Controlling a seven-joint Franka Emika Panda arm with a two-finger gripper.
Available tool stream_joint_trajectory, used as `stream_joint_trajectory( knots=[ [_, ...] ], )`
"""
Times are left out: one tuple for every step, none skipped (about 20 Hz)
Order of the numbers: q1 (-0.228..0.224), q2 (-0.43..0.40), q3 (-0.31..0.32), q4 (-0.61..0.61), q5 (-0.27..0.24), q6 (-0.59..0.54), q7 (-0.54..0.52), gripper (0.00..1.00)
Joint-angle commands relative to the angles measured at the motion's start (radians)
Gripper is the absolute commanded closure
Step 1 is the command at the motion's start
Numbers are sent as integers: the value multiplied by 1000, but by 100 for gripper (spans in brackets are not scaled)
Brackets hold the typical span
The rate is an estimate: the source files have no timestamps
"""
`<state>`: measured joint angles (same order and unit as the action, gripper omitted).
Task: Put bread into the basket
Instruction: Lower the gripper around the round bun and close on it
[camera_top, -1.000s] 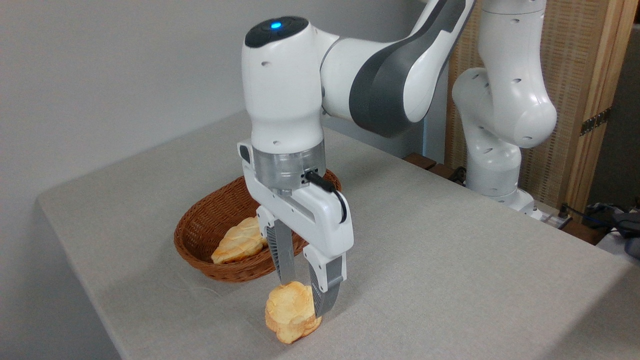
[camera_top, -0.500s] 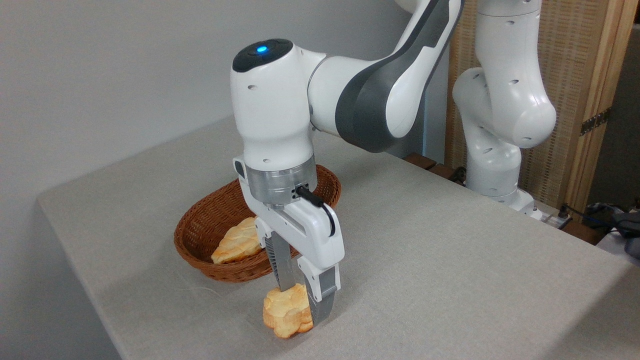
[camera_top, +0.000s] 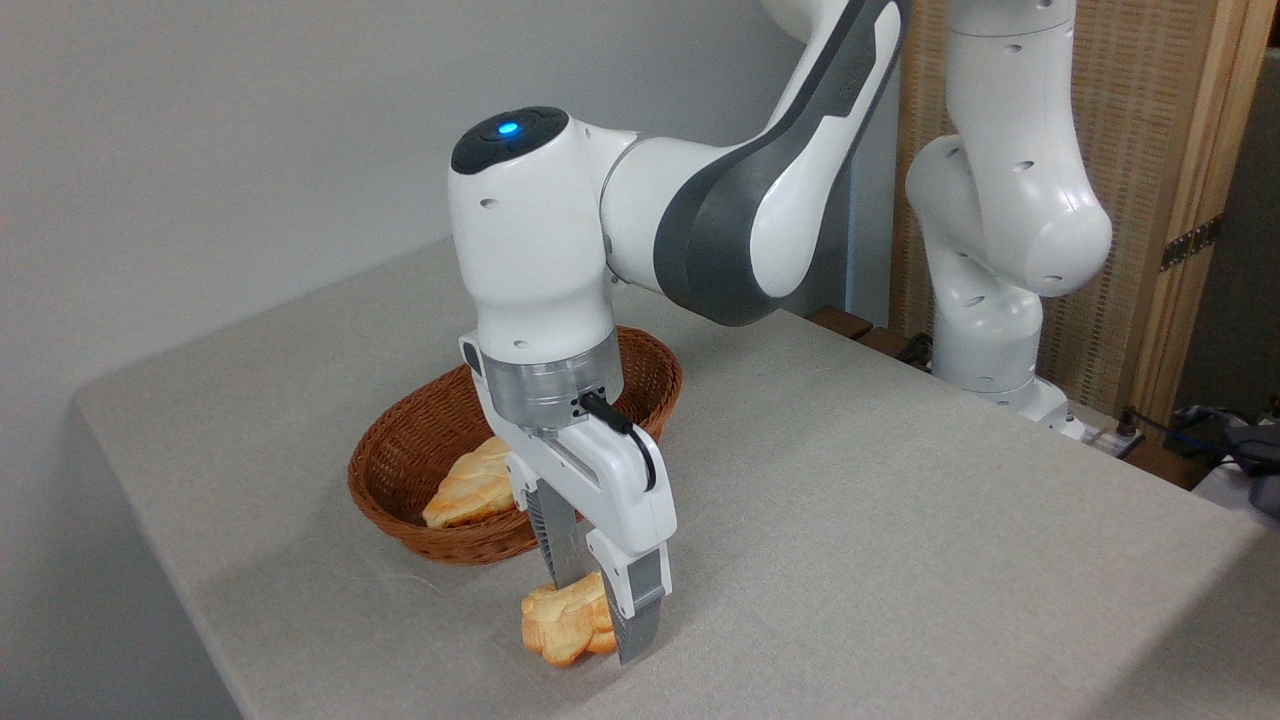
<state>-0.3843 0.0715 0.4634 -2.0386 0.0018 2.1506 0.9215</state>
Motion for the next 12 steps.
stream_joint_trajectory(
  knots=[
    [1,10,3,-5,-2,28,14,78],
    [1,8,3,-5,-2,28,14,78],
    [1,7,3,-5,-2,28,14,78],
    [1,7,4,-5,-2,28,16,78],
    [1,7,3,-5,-2,28,16,78],
    [1,7,4,-5,-2,26,14,78],
    [1,5,3,-5,-2,26,14,78],
    [1,5,4,-5,-2,28,14,78],
    [1,5,4,-5,-2,26,14,78],
    [1,5,4,-5,-2,26,14,78],
    [1,4,4,-5,-3,26,14,78],
    [-1,2,4,-5,-3,26,14,78]
  ],
)
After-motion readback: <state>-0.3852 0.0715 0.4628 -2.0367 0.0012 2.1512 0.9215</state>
